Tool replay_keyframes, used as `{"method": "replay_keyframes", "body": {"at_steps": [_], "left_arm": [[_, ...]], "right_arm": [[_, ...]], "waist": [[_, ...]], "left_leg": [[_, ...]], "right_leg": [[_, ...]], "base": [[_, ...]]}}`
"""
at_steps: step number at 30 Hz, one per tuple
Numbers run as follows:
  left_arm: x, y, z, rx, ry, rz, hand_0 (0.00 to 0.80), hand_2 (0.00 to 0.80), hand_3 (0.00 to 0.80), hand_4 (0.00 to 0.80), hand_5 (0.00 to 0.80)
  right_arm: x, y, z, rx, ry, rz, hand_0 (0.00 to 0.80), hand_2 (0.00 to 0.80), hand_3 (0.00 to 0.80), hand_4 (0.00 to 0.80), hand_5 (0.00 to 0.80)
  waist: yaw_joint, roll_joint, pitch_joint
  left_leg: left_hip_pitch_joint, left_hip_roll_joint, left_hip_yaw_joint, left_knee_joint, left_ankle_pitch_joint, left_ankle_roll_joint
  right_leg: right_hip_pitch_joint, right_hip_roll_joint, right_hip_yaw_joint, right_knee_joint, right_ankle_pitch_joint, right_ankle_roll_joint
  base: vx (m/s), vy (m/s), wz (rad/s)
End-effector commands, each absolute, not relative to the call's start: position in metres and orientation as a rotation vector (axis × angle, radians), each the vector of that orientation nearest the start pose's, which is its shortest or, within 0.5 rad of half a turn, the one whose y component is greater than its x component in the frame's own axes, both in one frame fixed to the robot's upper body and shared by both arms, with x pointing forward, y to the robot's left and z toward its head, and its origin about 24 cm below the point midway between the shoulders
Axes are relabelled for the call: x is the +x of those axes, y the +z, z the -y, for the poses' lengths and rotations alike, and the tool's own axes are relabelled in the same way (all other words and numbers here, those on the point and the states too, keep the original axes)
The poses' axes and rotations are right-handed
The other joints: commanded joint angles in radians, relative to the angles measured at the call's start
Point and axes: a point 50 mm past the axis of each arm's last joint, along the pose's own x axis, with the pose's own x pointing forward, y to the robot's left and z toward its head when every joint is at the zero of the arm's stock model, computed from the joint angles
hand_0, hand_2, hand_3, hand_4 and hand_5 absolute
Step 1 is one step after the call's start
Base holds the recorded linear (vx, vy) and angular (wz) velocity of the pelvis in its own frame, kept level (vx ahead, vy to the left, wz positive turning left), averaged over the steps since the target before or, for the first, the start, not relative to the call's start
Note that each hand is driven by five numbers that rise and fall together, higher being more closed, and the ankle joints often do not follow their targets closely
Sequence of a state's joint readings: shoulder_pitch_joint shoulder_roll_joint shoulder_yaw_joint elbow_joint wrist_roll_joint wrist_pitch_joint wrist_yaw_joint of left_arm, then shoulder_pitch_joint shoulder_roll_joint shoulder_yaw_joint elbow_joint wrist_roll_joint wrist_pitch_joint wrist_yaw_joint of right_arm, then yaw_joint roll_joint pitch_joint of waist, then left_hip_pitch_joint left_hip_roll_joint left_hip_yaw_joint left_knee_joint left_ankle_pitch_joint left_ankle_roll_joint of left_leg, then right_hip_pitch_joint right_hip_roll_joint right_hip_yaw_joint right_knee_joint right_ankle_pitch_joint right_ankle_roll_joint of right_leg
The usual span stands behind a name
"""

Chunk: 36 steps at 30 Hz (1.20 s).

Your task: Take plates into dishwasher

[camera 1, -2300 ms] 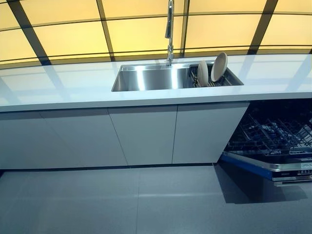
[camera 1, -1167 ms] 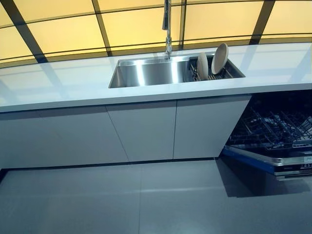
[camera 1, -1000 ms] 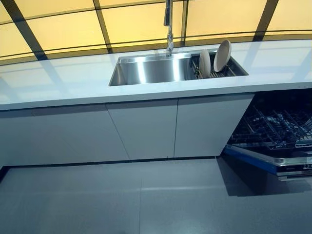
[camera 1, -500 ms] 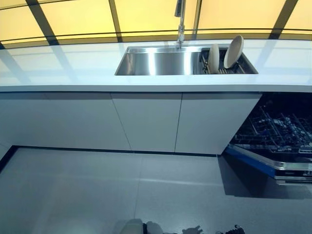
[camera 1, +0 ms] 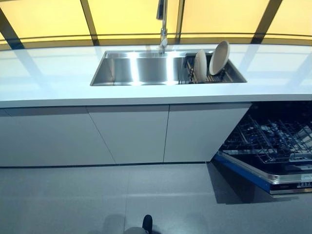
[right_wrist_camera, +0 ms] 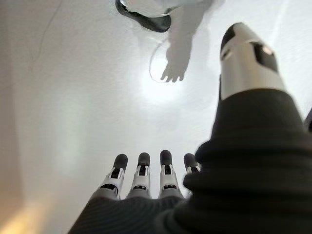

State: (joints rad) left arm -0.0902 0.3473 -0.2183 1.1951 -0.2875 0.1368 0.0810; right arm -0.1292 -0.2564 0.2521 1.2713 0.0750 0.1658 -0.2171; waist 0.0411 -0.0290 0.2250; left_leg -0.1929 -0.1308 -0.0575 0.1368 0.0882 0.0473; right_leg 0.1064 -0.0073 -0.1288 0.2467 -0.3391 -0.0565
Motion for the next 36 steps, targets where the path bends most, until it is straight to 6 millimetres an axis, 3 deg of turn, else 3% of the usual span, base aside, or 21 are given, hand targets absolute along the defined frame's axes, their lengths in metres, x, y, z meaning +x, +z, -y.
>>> {"method": "replay_keyframes", "body": {"at_steps": [1,6,10,14,16,17,18,19,20,22,23,24,25,27,28,29,33,36], "left_arm": [[0.086,-0.157,-0.256,0.245,0.207,-1.348,0.0,0.0,0.0,0.0,0.0],[0.061,-0.165,-0.241,0.208,0.192,-1.401,0.0,0.0,0.0,0.0,0.0],[0.062,-0.166,-0.239,0.228,0.178,-1.399,0.0,0.0,0.0,0.0,0.0],[0.08,-0.16,-0.248,0.282,0.159,-1.361,0.0,0.0,0.0,0.0,0.0],[0.088,-0.157,-0.255,0.31,0.153,-1.335,0.0,0.0,0.0,0.0,0.0],[0.091,-0.155,-0.256,0.313,0.157,-1.325,0.0,0.0,0.0,0.0,0.0],[0.092,-0.155,-0.257,0.316,0.156,-1.314,0.0,0.0,0.0,0.0,0.0],[0.094,-0.153,-0.26,0.331,0.148,-1.304,0.0,0.0,0.0,0.0,0.0],[0.096,-0.152,-0.263,0.344,0.148,-1.302,0.0,0.0,0.0,0.0,0.0],[0.1,-0.148,-0.27,0.348,0.181,-1.3,0.0,0.0,0.0,0.0,0.0],[0.102,-0.146,-0.274,0.345,0.194,-1.305,0.0,0.0,0.0,0.0,0.0],[0.105,-0.144,-0.278,0.355,0.194,-1.312,0.0,0.0,0.0,0.0,0.0],[0.106,-0.143,-0.28,0.362,0.195,-1.319,0.0,0.0,0.0,0.0,0.0],[0.105,-0.143,-0.282,0.35,0.205,-1.324,0.0,0.0,0.0,0.0,0.0],[0.104,-0.143,-0.282,0.342,0.205,-1.328,0.0,0.0,0.0,0.0,0.0],[0.099,-0.144,-0.283,0.327,0.219,-1.341,0.0,0.0,0.0,0.0,0.0],[0.085,-0.15,-0.273,0.326,0.171,-1.397,0.0,0.0,0.0,0.0,0.0],[0.085,-0.148,-0.276,0.325,0.172,-1.394,0.0,0.0,0.0,0.0,0.0]], "right_arm": [[0.123,-0.144,0.267,-0.483,-0.237,-1.231,0.0,0.0,0.0,0.0,0.0],[0.105,-0.148,0.27,-0.495,-0.176,-1.285,0.0,0.0,0.0,0.0,0.0],[0.103,-0.15,0.267,-0.468,-0.161,-1.296,0.0,0.0,0.0,0.0,0.0],[0.113,-0.15,0.258,-0.444,-0.175,-1.277,0.0,0.0,0.0,0.0,0.0],[0.117,-0.149,0.257,-0.411,-0.204,-1.257,0.0,0.0,0.0,0.0,0.0],[0.12,-0.147,0.259,-0.43,-0.198,-1.239,0.0,0.0,0.0,0.0,0.0],[0.122,-0.146,0.261,-0.454,-0.181,-1.218,0.0,0.0,0.0,0.0,0.0],[0.122,-0.144,0.264,-0.471,-0.155,-1.192,0.0,0.0,0.0,0.0,0.0],[0.123,-0.143,0.266,-0.48,-0.142,-1.175,0.0,0.0,0.0,0.0,0.0],[0.125,-0.141,0.268,-0.504,-0.12,-1.145,0.0,0.0,0.0,0.0,0.0],[0.128,-0.14,0.269,-0.517,-0.102,-1.132,0.0,0.0,0.0,0.0,0.0],[0.132,-0.138,0.27,-0.507,-0.086,-1.126,0.0,0.0,0.0,0.0,0.0],[0.135,-0.137,0.27,-0.507,-0.072,-1.119,0.0,0.0,0.0,0.0,0.0],[0.143,-0.134,0.27,-0.539,-0.051,-1.085,0.0,0.0,0.0,0.0,0.0],[0.147,-0.132,0.271,-0.534,-0.059,-1.078,0.0,0.0,0.0,0.0,0.0],[0.151,-0.13,0.271,-0.563,-0.05,-1.07,0.0,0.0,0.0,0.0,0.0],[0.176,-0.116,0.268,-0.599,0.045,-0.966,0.0,0.0,0.0,0.0,0.0],[0.211,-0.083,0.27,-0.636,0.255,-0.855,0.0,0.0,0.0,0.0,0.0]], "waist": [[0.005,0.052,-0.037],[-0.002,0.066,-0.038],[0.01,0.06,-0.039],[0.029,0.033,-0.054],[0.034,0.018,-0.064],[0.034,0.017,-0.065],[0.029,0.018,-0.063],[0.016,0.022,-0.055],[0.005,0.029,-0.045],[0.003,0.065,-0.028],[0.008,0.082,-0.027],[0.011,0.09,-0.028],[0.011,0.086,-0.028],[0.0,0.076,-0.031],[-0.006,0.066,-0.033],[-0.001,0.055,-0.042],[0.005,0.032,-0.066],[0.009,0.018,-0.072]], "left_leg": [[-0.109,0.009,-0.014,-0.069,-0.004,-0.036],[-0.07,0.018,-0.021,-0.11,-0.011,-0.036],[-0.083,0.009,-0.018,-0.048,-0.048,-0.026],[-0.078,-0.014,-0.012,0.011,-0.113,0.017],[-0.034,-0.044,-0.01,-0.005,-0.132,0.048],[0.007,-0.064,-0.011,-0.032,-0.132,0.065],[0.039,-0.083,0.001,-0.044,-0.145,0.086],[0.067,-0.087,0.01,-0.051,-0.154,0.096],[0.091,-0.074,0.029,-0.053,-0.154,0.096],[0.136,-0.023,0.043,-0.061,-0.139,0.075],[0.155,0.017,0.055,-0.068,-0.134,0.059],[0.163,0.042,0.063,-0.07,-0.135,0.044],[0.172,0.042,0.069,-0.064,-0.148,0.042],[0.167,0.038,0.066,-0.027,-0.191,0.065],[0.162,0.036,0.055,0.009,-0.215,0.073],[0.163,0.038,0.059,0.039,-0.24,0.077],[0.216,0.069,0.058,0.03,-0.241,0.05],[0.234,0.082,0.047,-0.033,-0.217,0.028]], "right_leg": [[0.05,0.022,-0.007,-0.017,0.068,0.004],[0.063,0.026,0.0,-0.042,0.064,-0.008],[0.085,0.011,-0.019,-0.084,0.077,-0.003],[0.116,-0.041,-0.07,-0.046,0.107,0.052],[0.077,-0.101,-0.104,0.107,0.212,0.106],[0.018,-0.163,-0.109,0.28,0.3,0.123],[-0.082,-0.23,-0.09,0.483,0.359,0.13],[-0.167,-0.235,-0.061,0.59,0.358,0.124],[-0.231,-0.207,-0.043,0.614,0.341,0.115],[-0.319,-0.179,-0.041,0.509,0.29,0.085],[-0.269,-0.152,-0.073,0.338,0.243,0.066],[-0.235,-0.1,-0.077,0.084,0.263,0.08],[-0.243,-0.078,-0.062,-0.058,0.347,0.108],[-0.293,-0.052,0.017,-0.116,0.405,0.114],[-0.289,-0.037,0.046,-0.114,0.384,0.114],[-0.257,-0.047,0.007,-0.108,0.352,0.112],[-0.17,-0.04,-0.017,-0.122,0.308,0.099],[-0.143,-0.042,-0.026,-0.165,0.31,0.1]], "base": [[0.081,-0.025,0.02],[0.169,-0.014,0.03],[0.217,-0.004,0.11],[0.326,0.061,0.06],[0.38,0.192,0.02],[0.335,0.314,-0.07],[0.307,0.317,-0.19],[0.225,0.214,-0.21],[0.184,0.107,-0.24],[0.158,-0.017,-0.17],[0.17,-0.213,-0.04],[0.165,-0.285,0.0],[0.097,-0.28,-0.2],[0.108,-0.248,-0.36],[0.209,-0.283,-0.06],[0.263,-0.299,0.26],[0.256,-0.245,0.39],[0.136,-0.147,0.28]]}}
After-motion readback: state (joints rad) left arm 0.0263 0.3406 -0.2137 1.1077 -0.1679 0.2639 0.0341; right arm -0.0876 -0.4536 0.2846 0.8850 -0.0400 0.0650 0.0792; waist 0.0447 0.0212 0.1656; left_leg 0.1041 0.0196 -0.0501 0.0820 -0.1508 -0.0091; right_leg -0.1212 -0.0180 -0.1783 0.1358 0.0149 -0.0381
